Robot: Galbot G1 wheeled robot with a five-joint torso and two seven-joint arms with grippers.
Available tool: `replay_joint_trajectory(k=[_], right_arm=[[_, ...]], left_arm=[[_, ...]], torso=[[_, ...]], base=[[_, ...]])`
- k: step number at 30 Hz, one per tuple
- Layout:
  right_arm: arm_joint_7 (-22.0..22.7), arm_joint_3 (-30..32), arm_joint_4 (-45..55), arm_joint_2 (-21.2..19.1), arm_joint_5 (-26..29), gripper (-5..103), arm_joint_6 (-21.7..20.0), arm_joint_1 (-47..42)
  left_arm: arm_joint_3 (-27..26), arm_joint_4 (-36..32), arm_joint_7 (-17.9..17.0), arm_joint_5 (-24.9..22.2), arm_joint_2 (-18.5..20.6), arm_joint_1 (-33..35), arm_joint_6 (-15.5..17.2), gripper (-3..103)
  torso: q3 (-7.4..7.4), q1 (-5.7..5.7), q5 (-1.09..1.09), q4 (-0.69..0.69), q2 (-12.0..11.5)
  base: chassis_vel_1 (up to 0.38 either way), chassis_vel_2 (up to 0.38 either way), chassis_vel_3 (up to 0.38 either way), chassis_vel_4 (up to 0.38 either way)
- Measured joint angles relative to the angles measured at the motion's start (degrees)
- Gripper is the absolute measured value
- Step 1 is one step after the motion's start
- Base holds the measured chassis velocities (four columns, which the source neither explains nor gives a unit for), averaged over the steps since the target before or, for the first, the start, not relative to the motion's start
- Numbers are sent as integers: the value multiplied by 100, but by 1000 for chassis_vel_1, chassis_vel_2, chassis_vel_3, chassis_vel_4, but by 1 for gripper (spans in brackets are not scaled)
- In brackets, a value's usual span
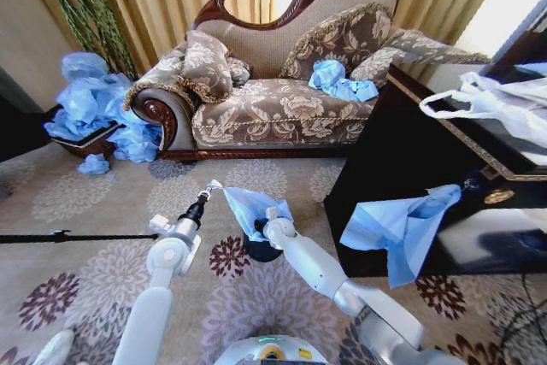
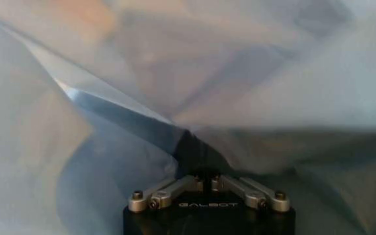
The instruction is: Place a garbage bag over the trash bin.
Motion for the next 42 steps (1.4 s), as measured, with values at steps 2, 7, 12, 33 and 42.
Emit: replay_joint_trajectory(k=[2, 7, 12, 33, 42], right_arm=[[62, 9, -8, -9, 44, 0, -39, -1], [84, 147, -136, 14, 85, 0, -135, -35], [90, 212, -132, 80, 57, 0, -54, -103], [786, -237, 1703, -740, -270, 64, 245, -431], [910, -200, 1851, -653, -463, 98, 445, -403]], left_arm=[[24, 47, -26, 40, -20, -6, -24, 0], [89, 130, -67, 99, -54, -2, -80, 0], [99, 180, -69, 116, -46, 23, -98, 0], [60, 108, 174, 139, -24, 336, -147, 0], [-99, 41, 643, 360, 58, 552, -13, 16]], torso=[[0, 0, 0, 0, 0], [0, 0, 0, 0, 0], [0, 0, 0, 1, 0], [0, 0, 0, 0, 2], [0, 0, 0, 2, 1]], base=[[0, 0, 0, 0], [0, 0, 0, 0], [0, 0, 0, 0], [0, 0, 0, 0], [0, 0, 0, 0]])
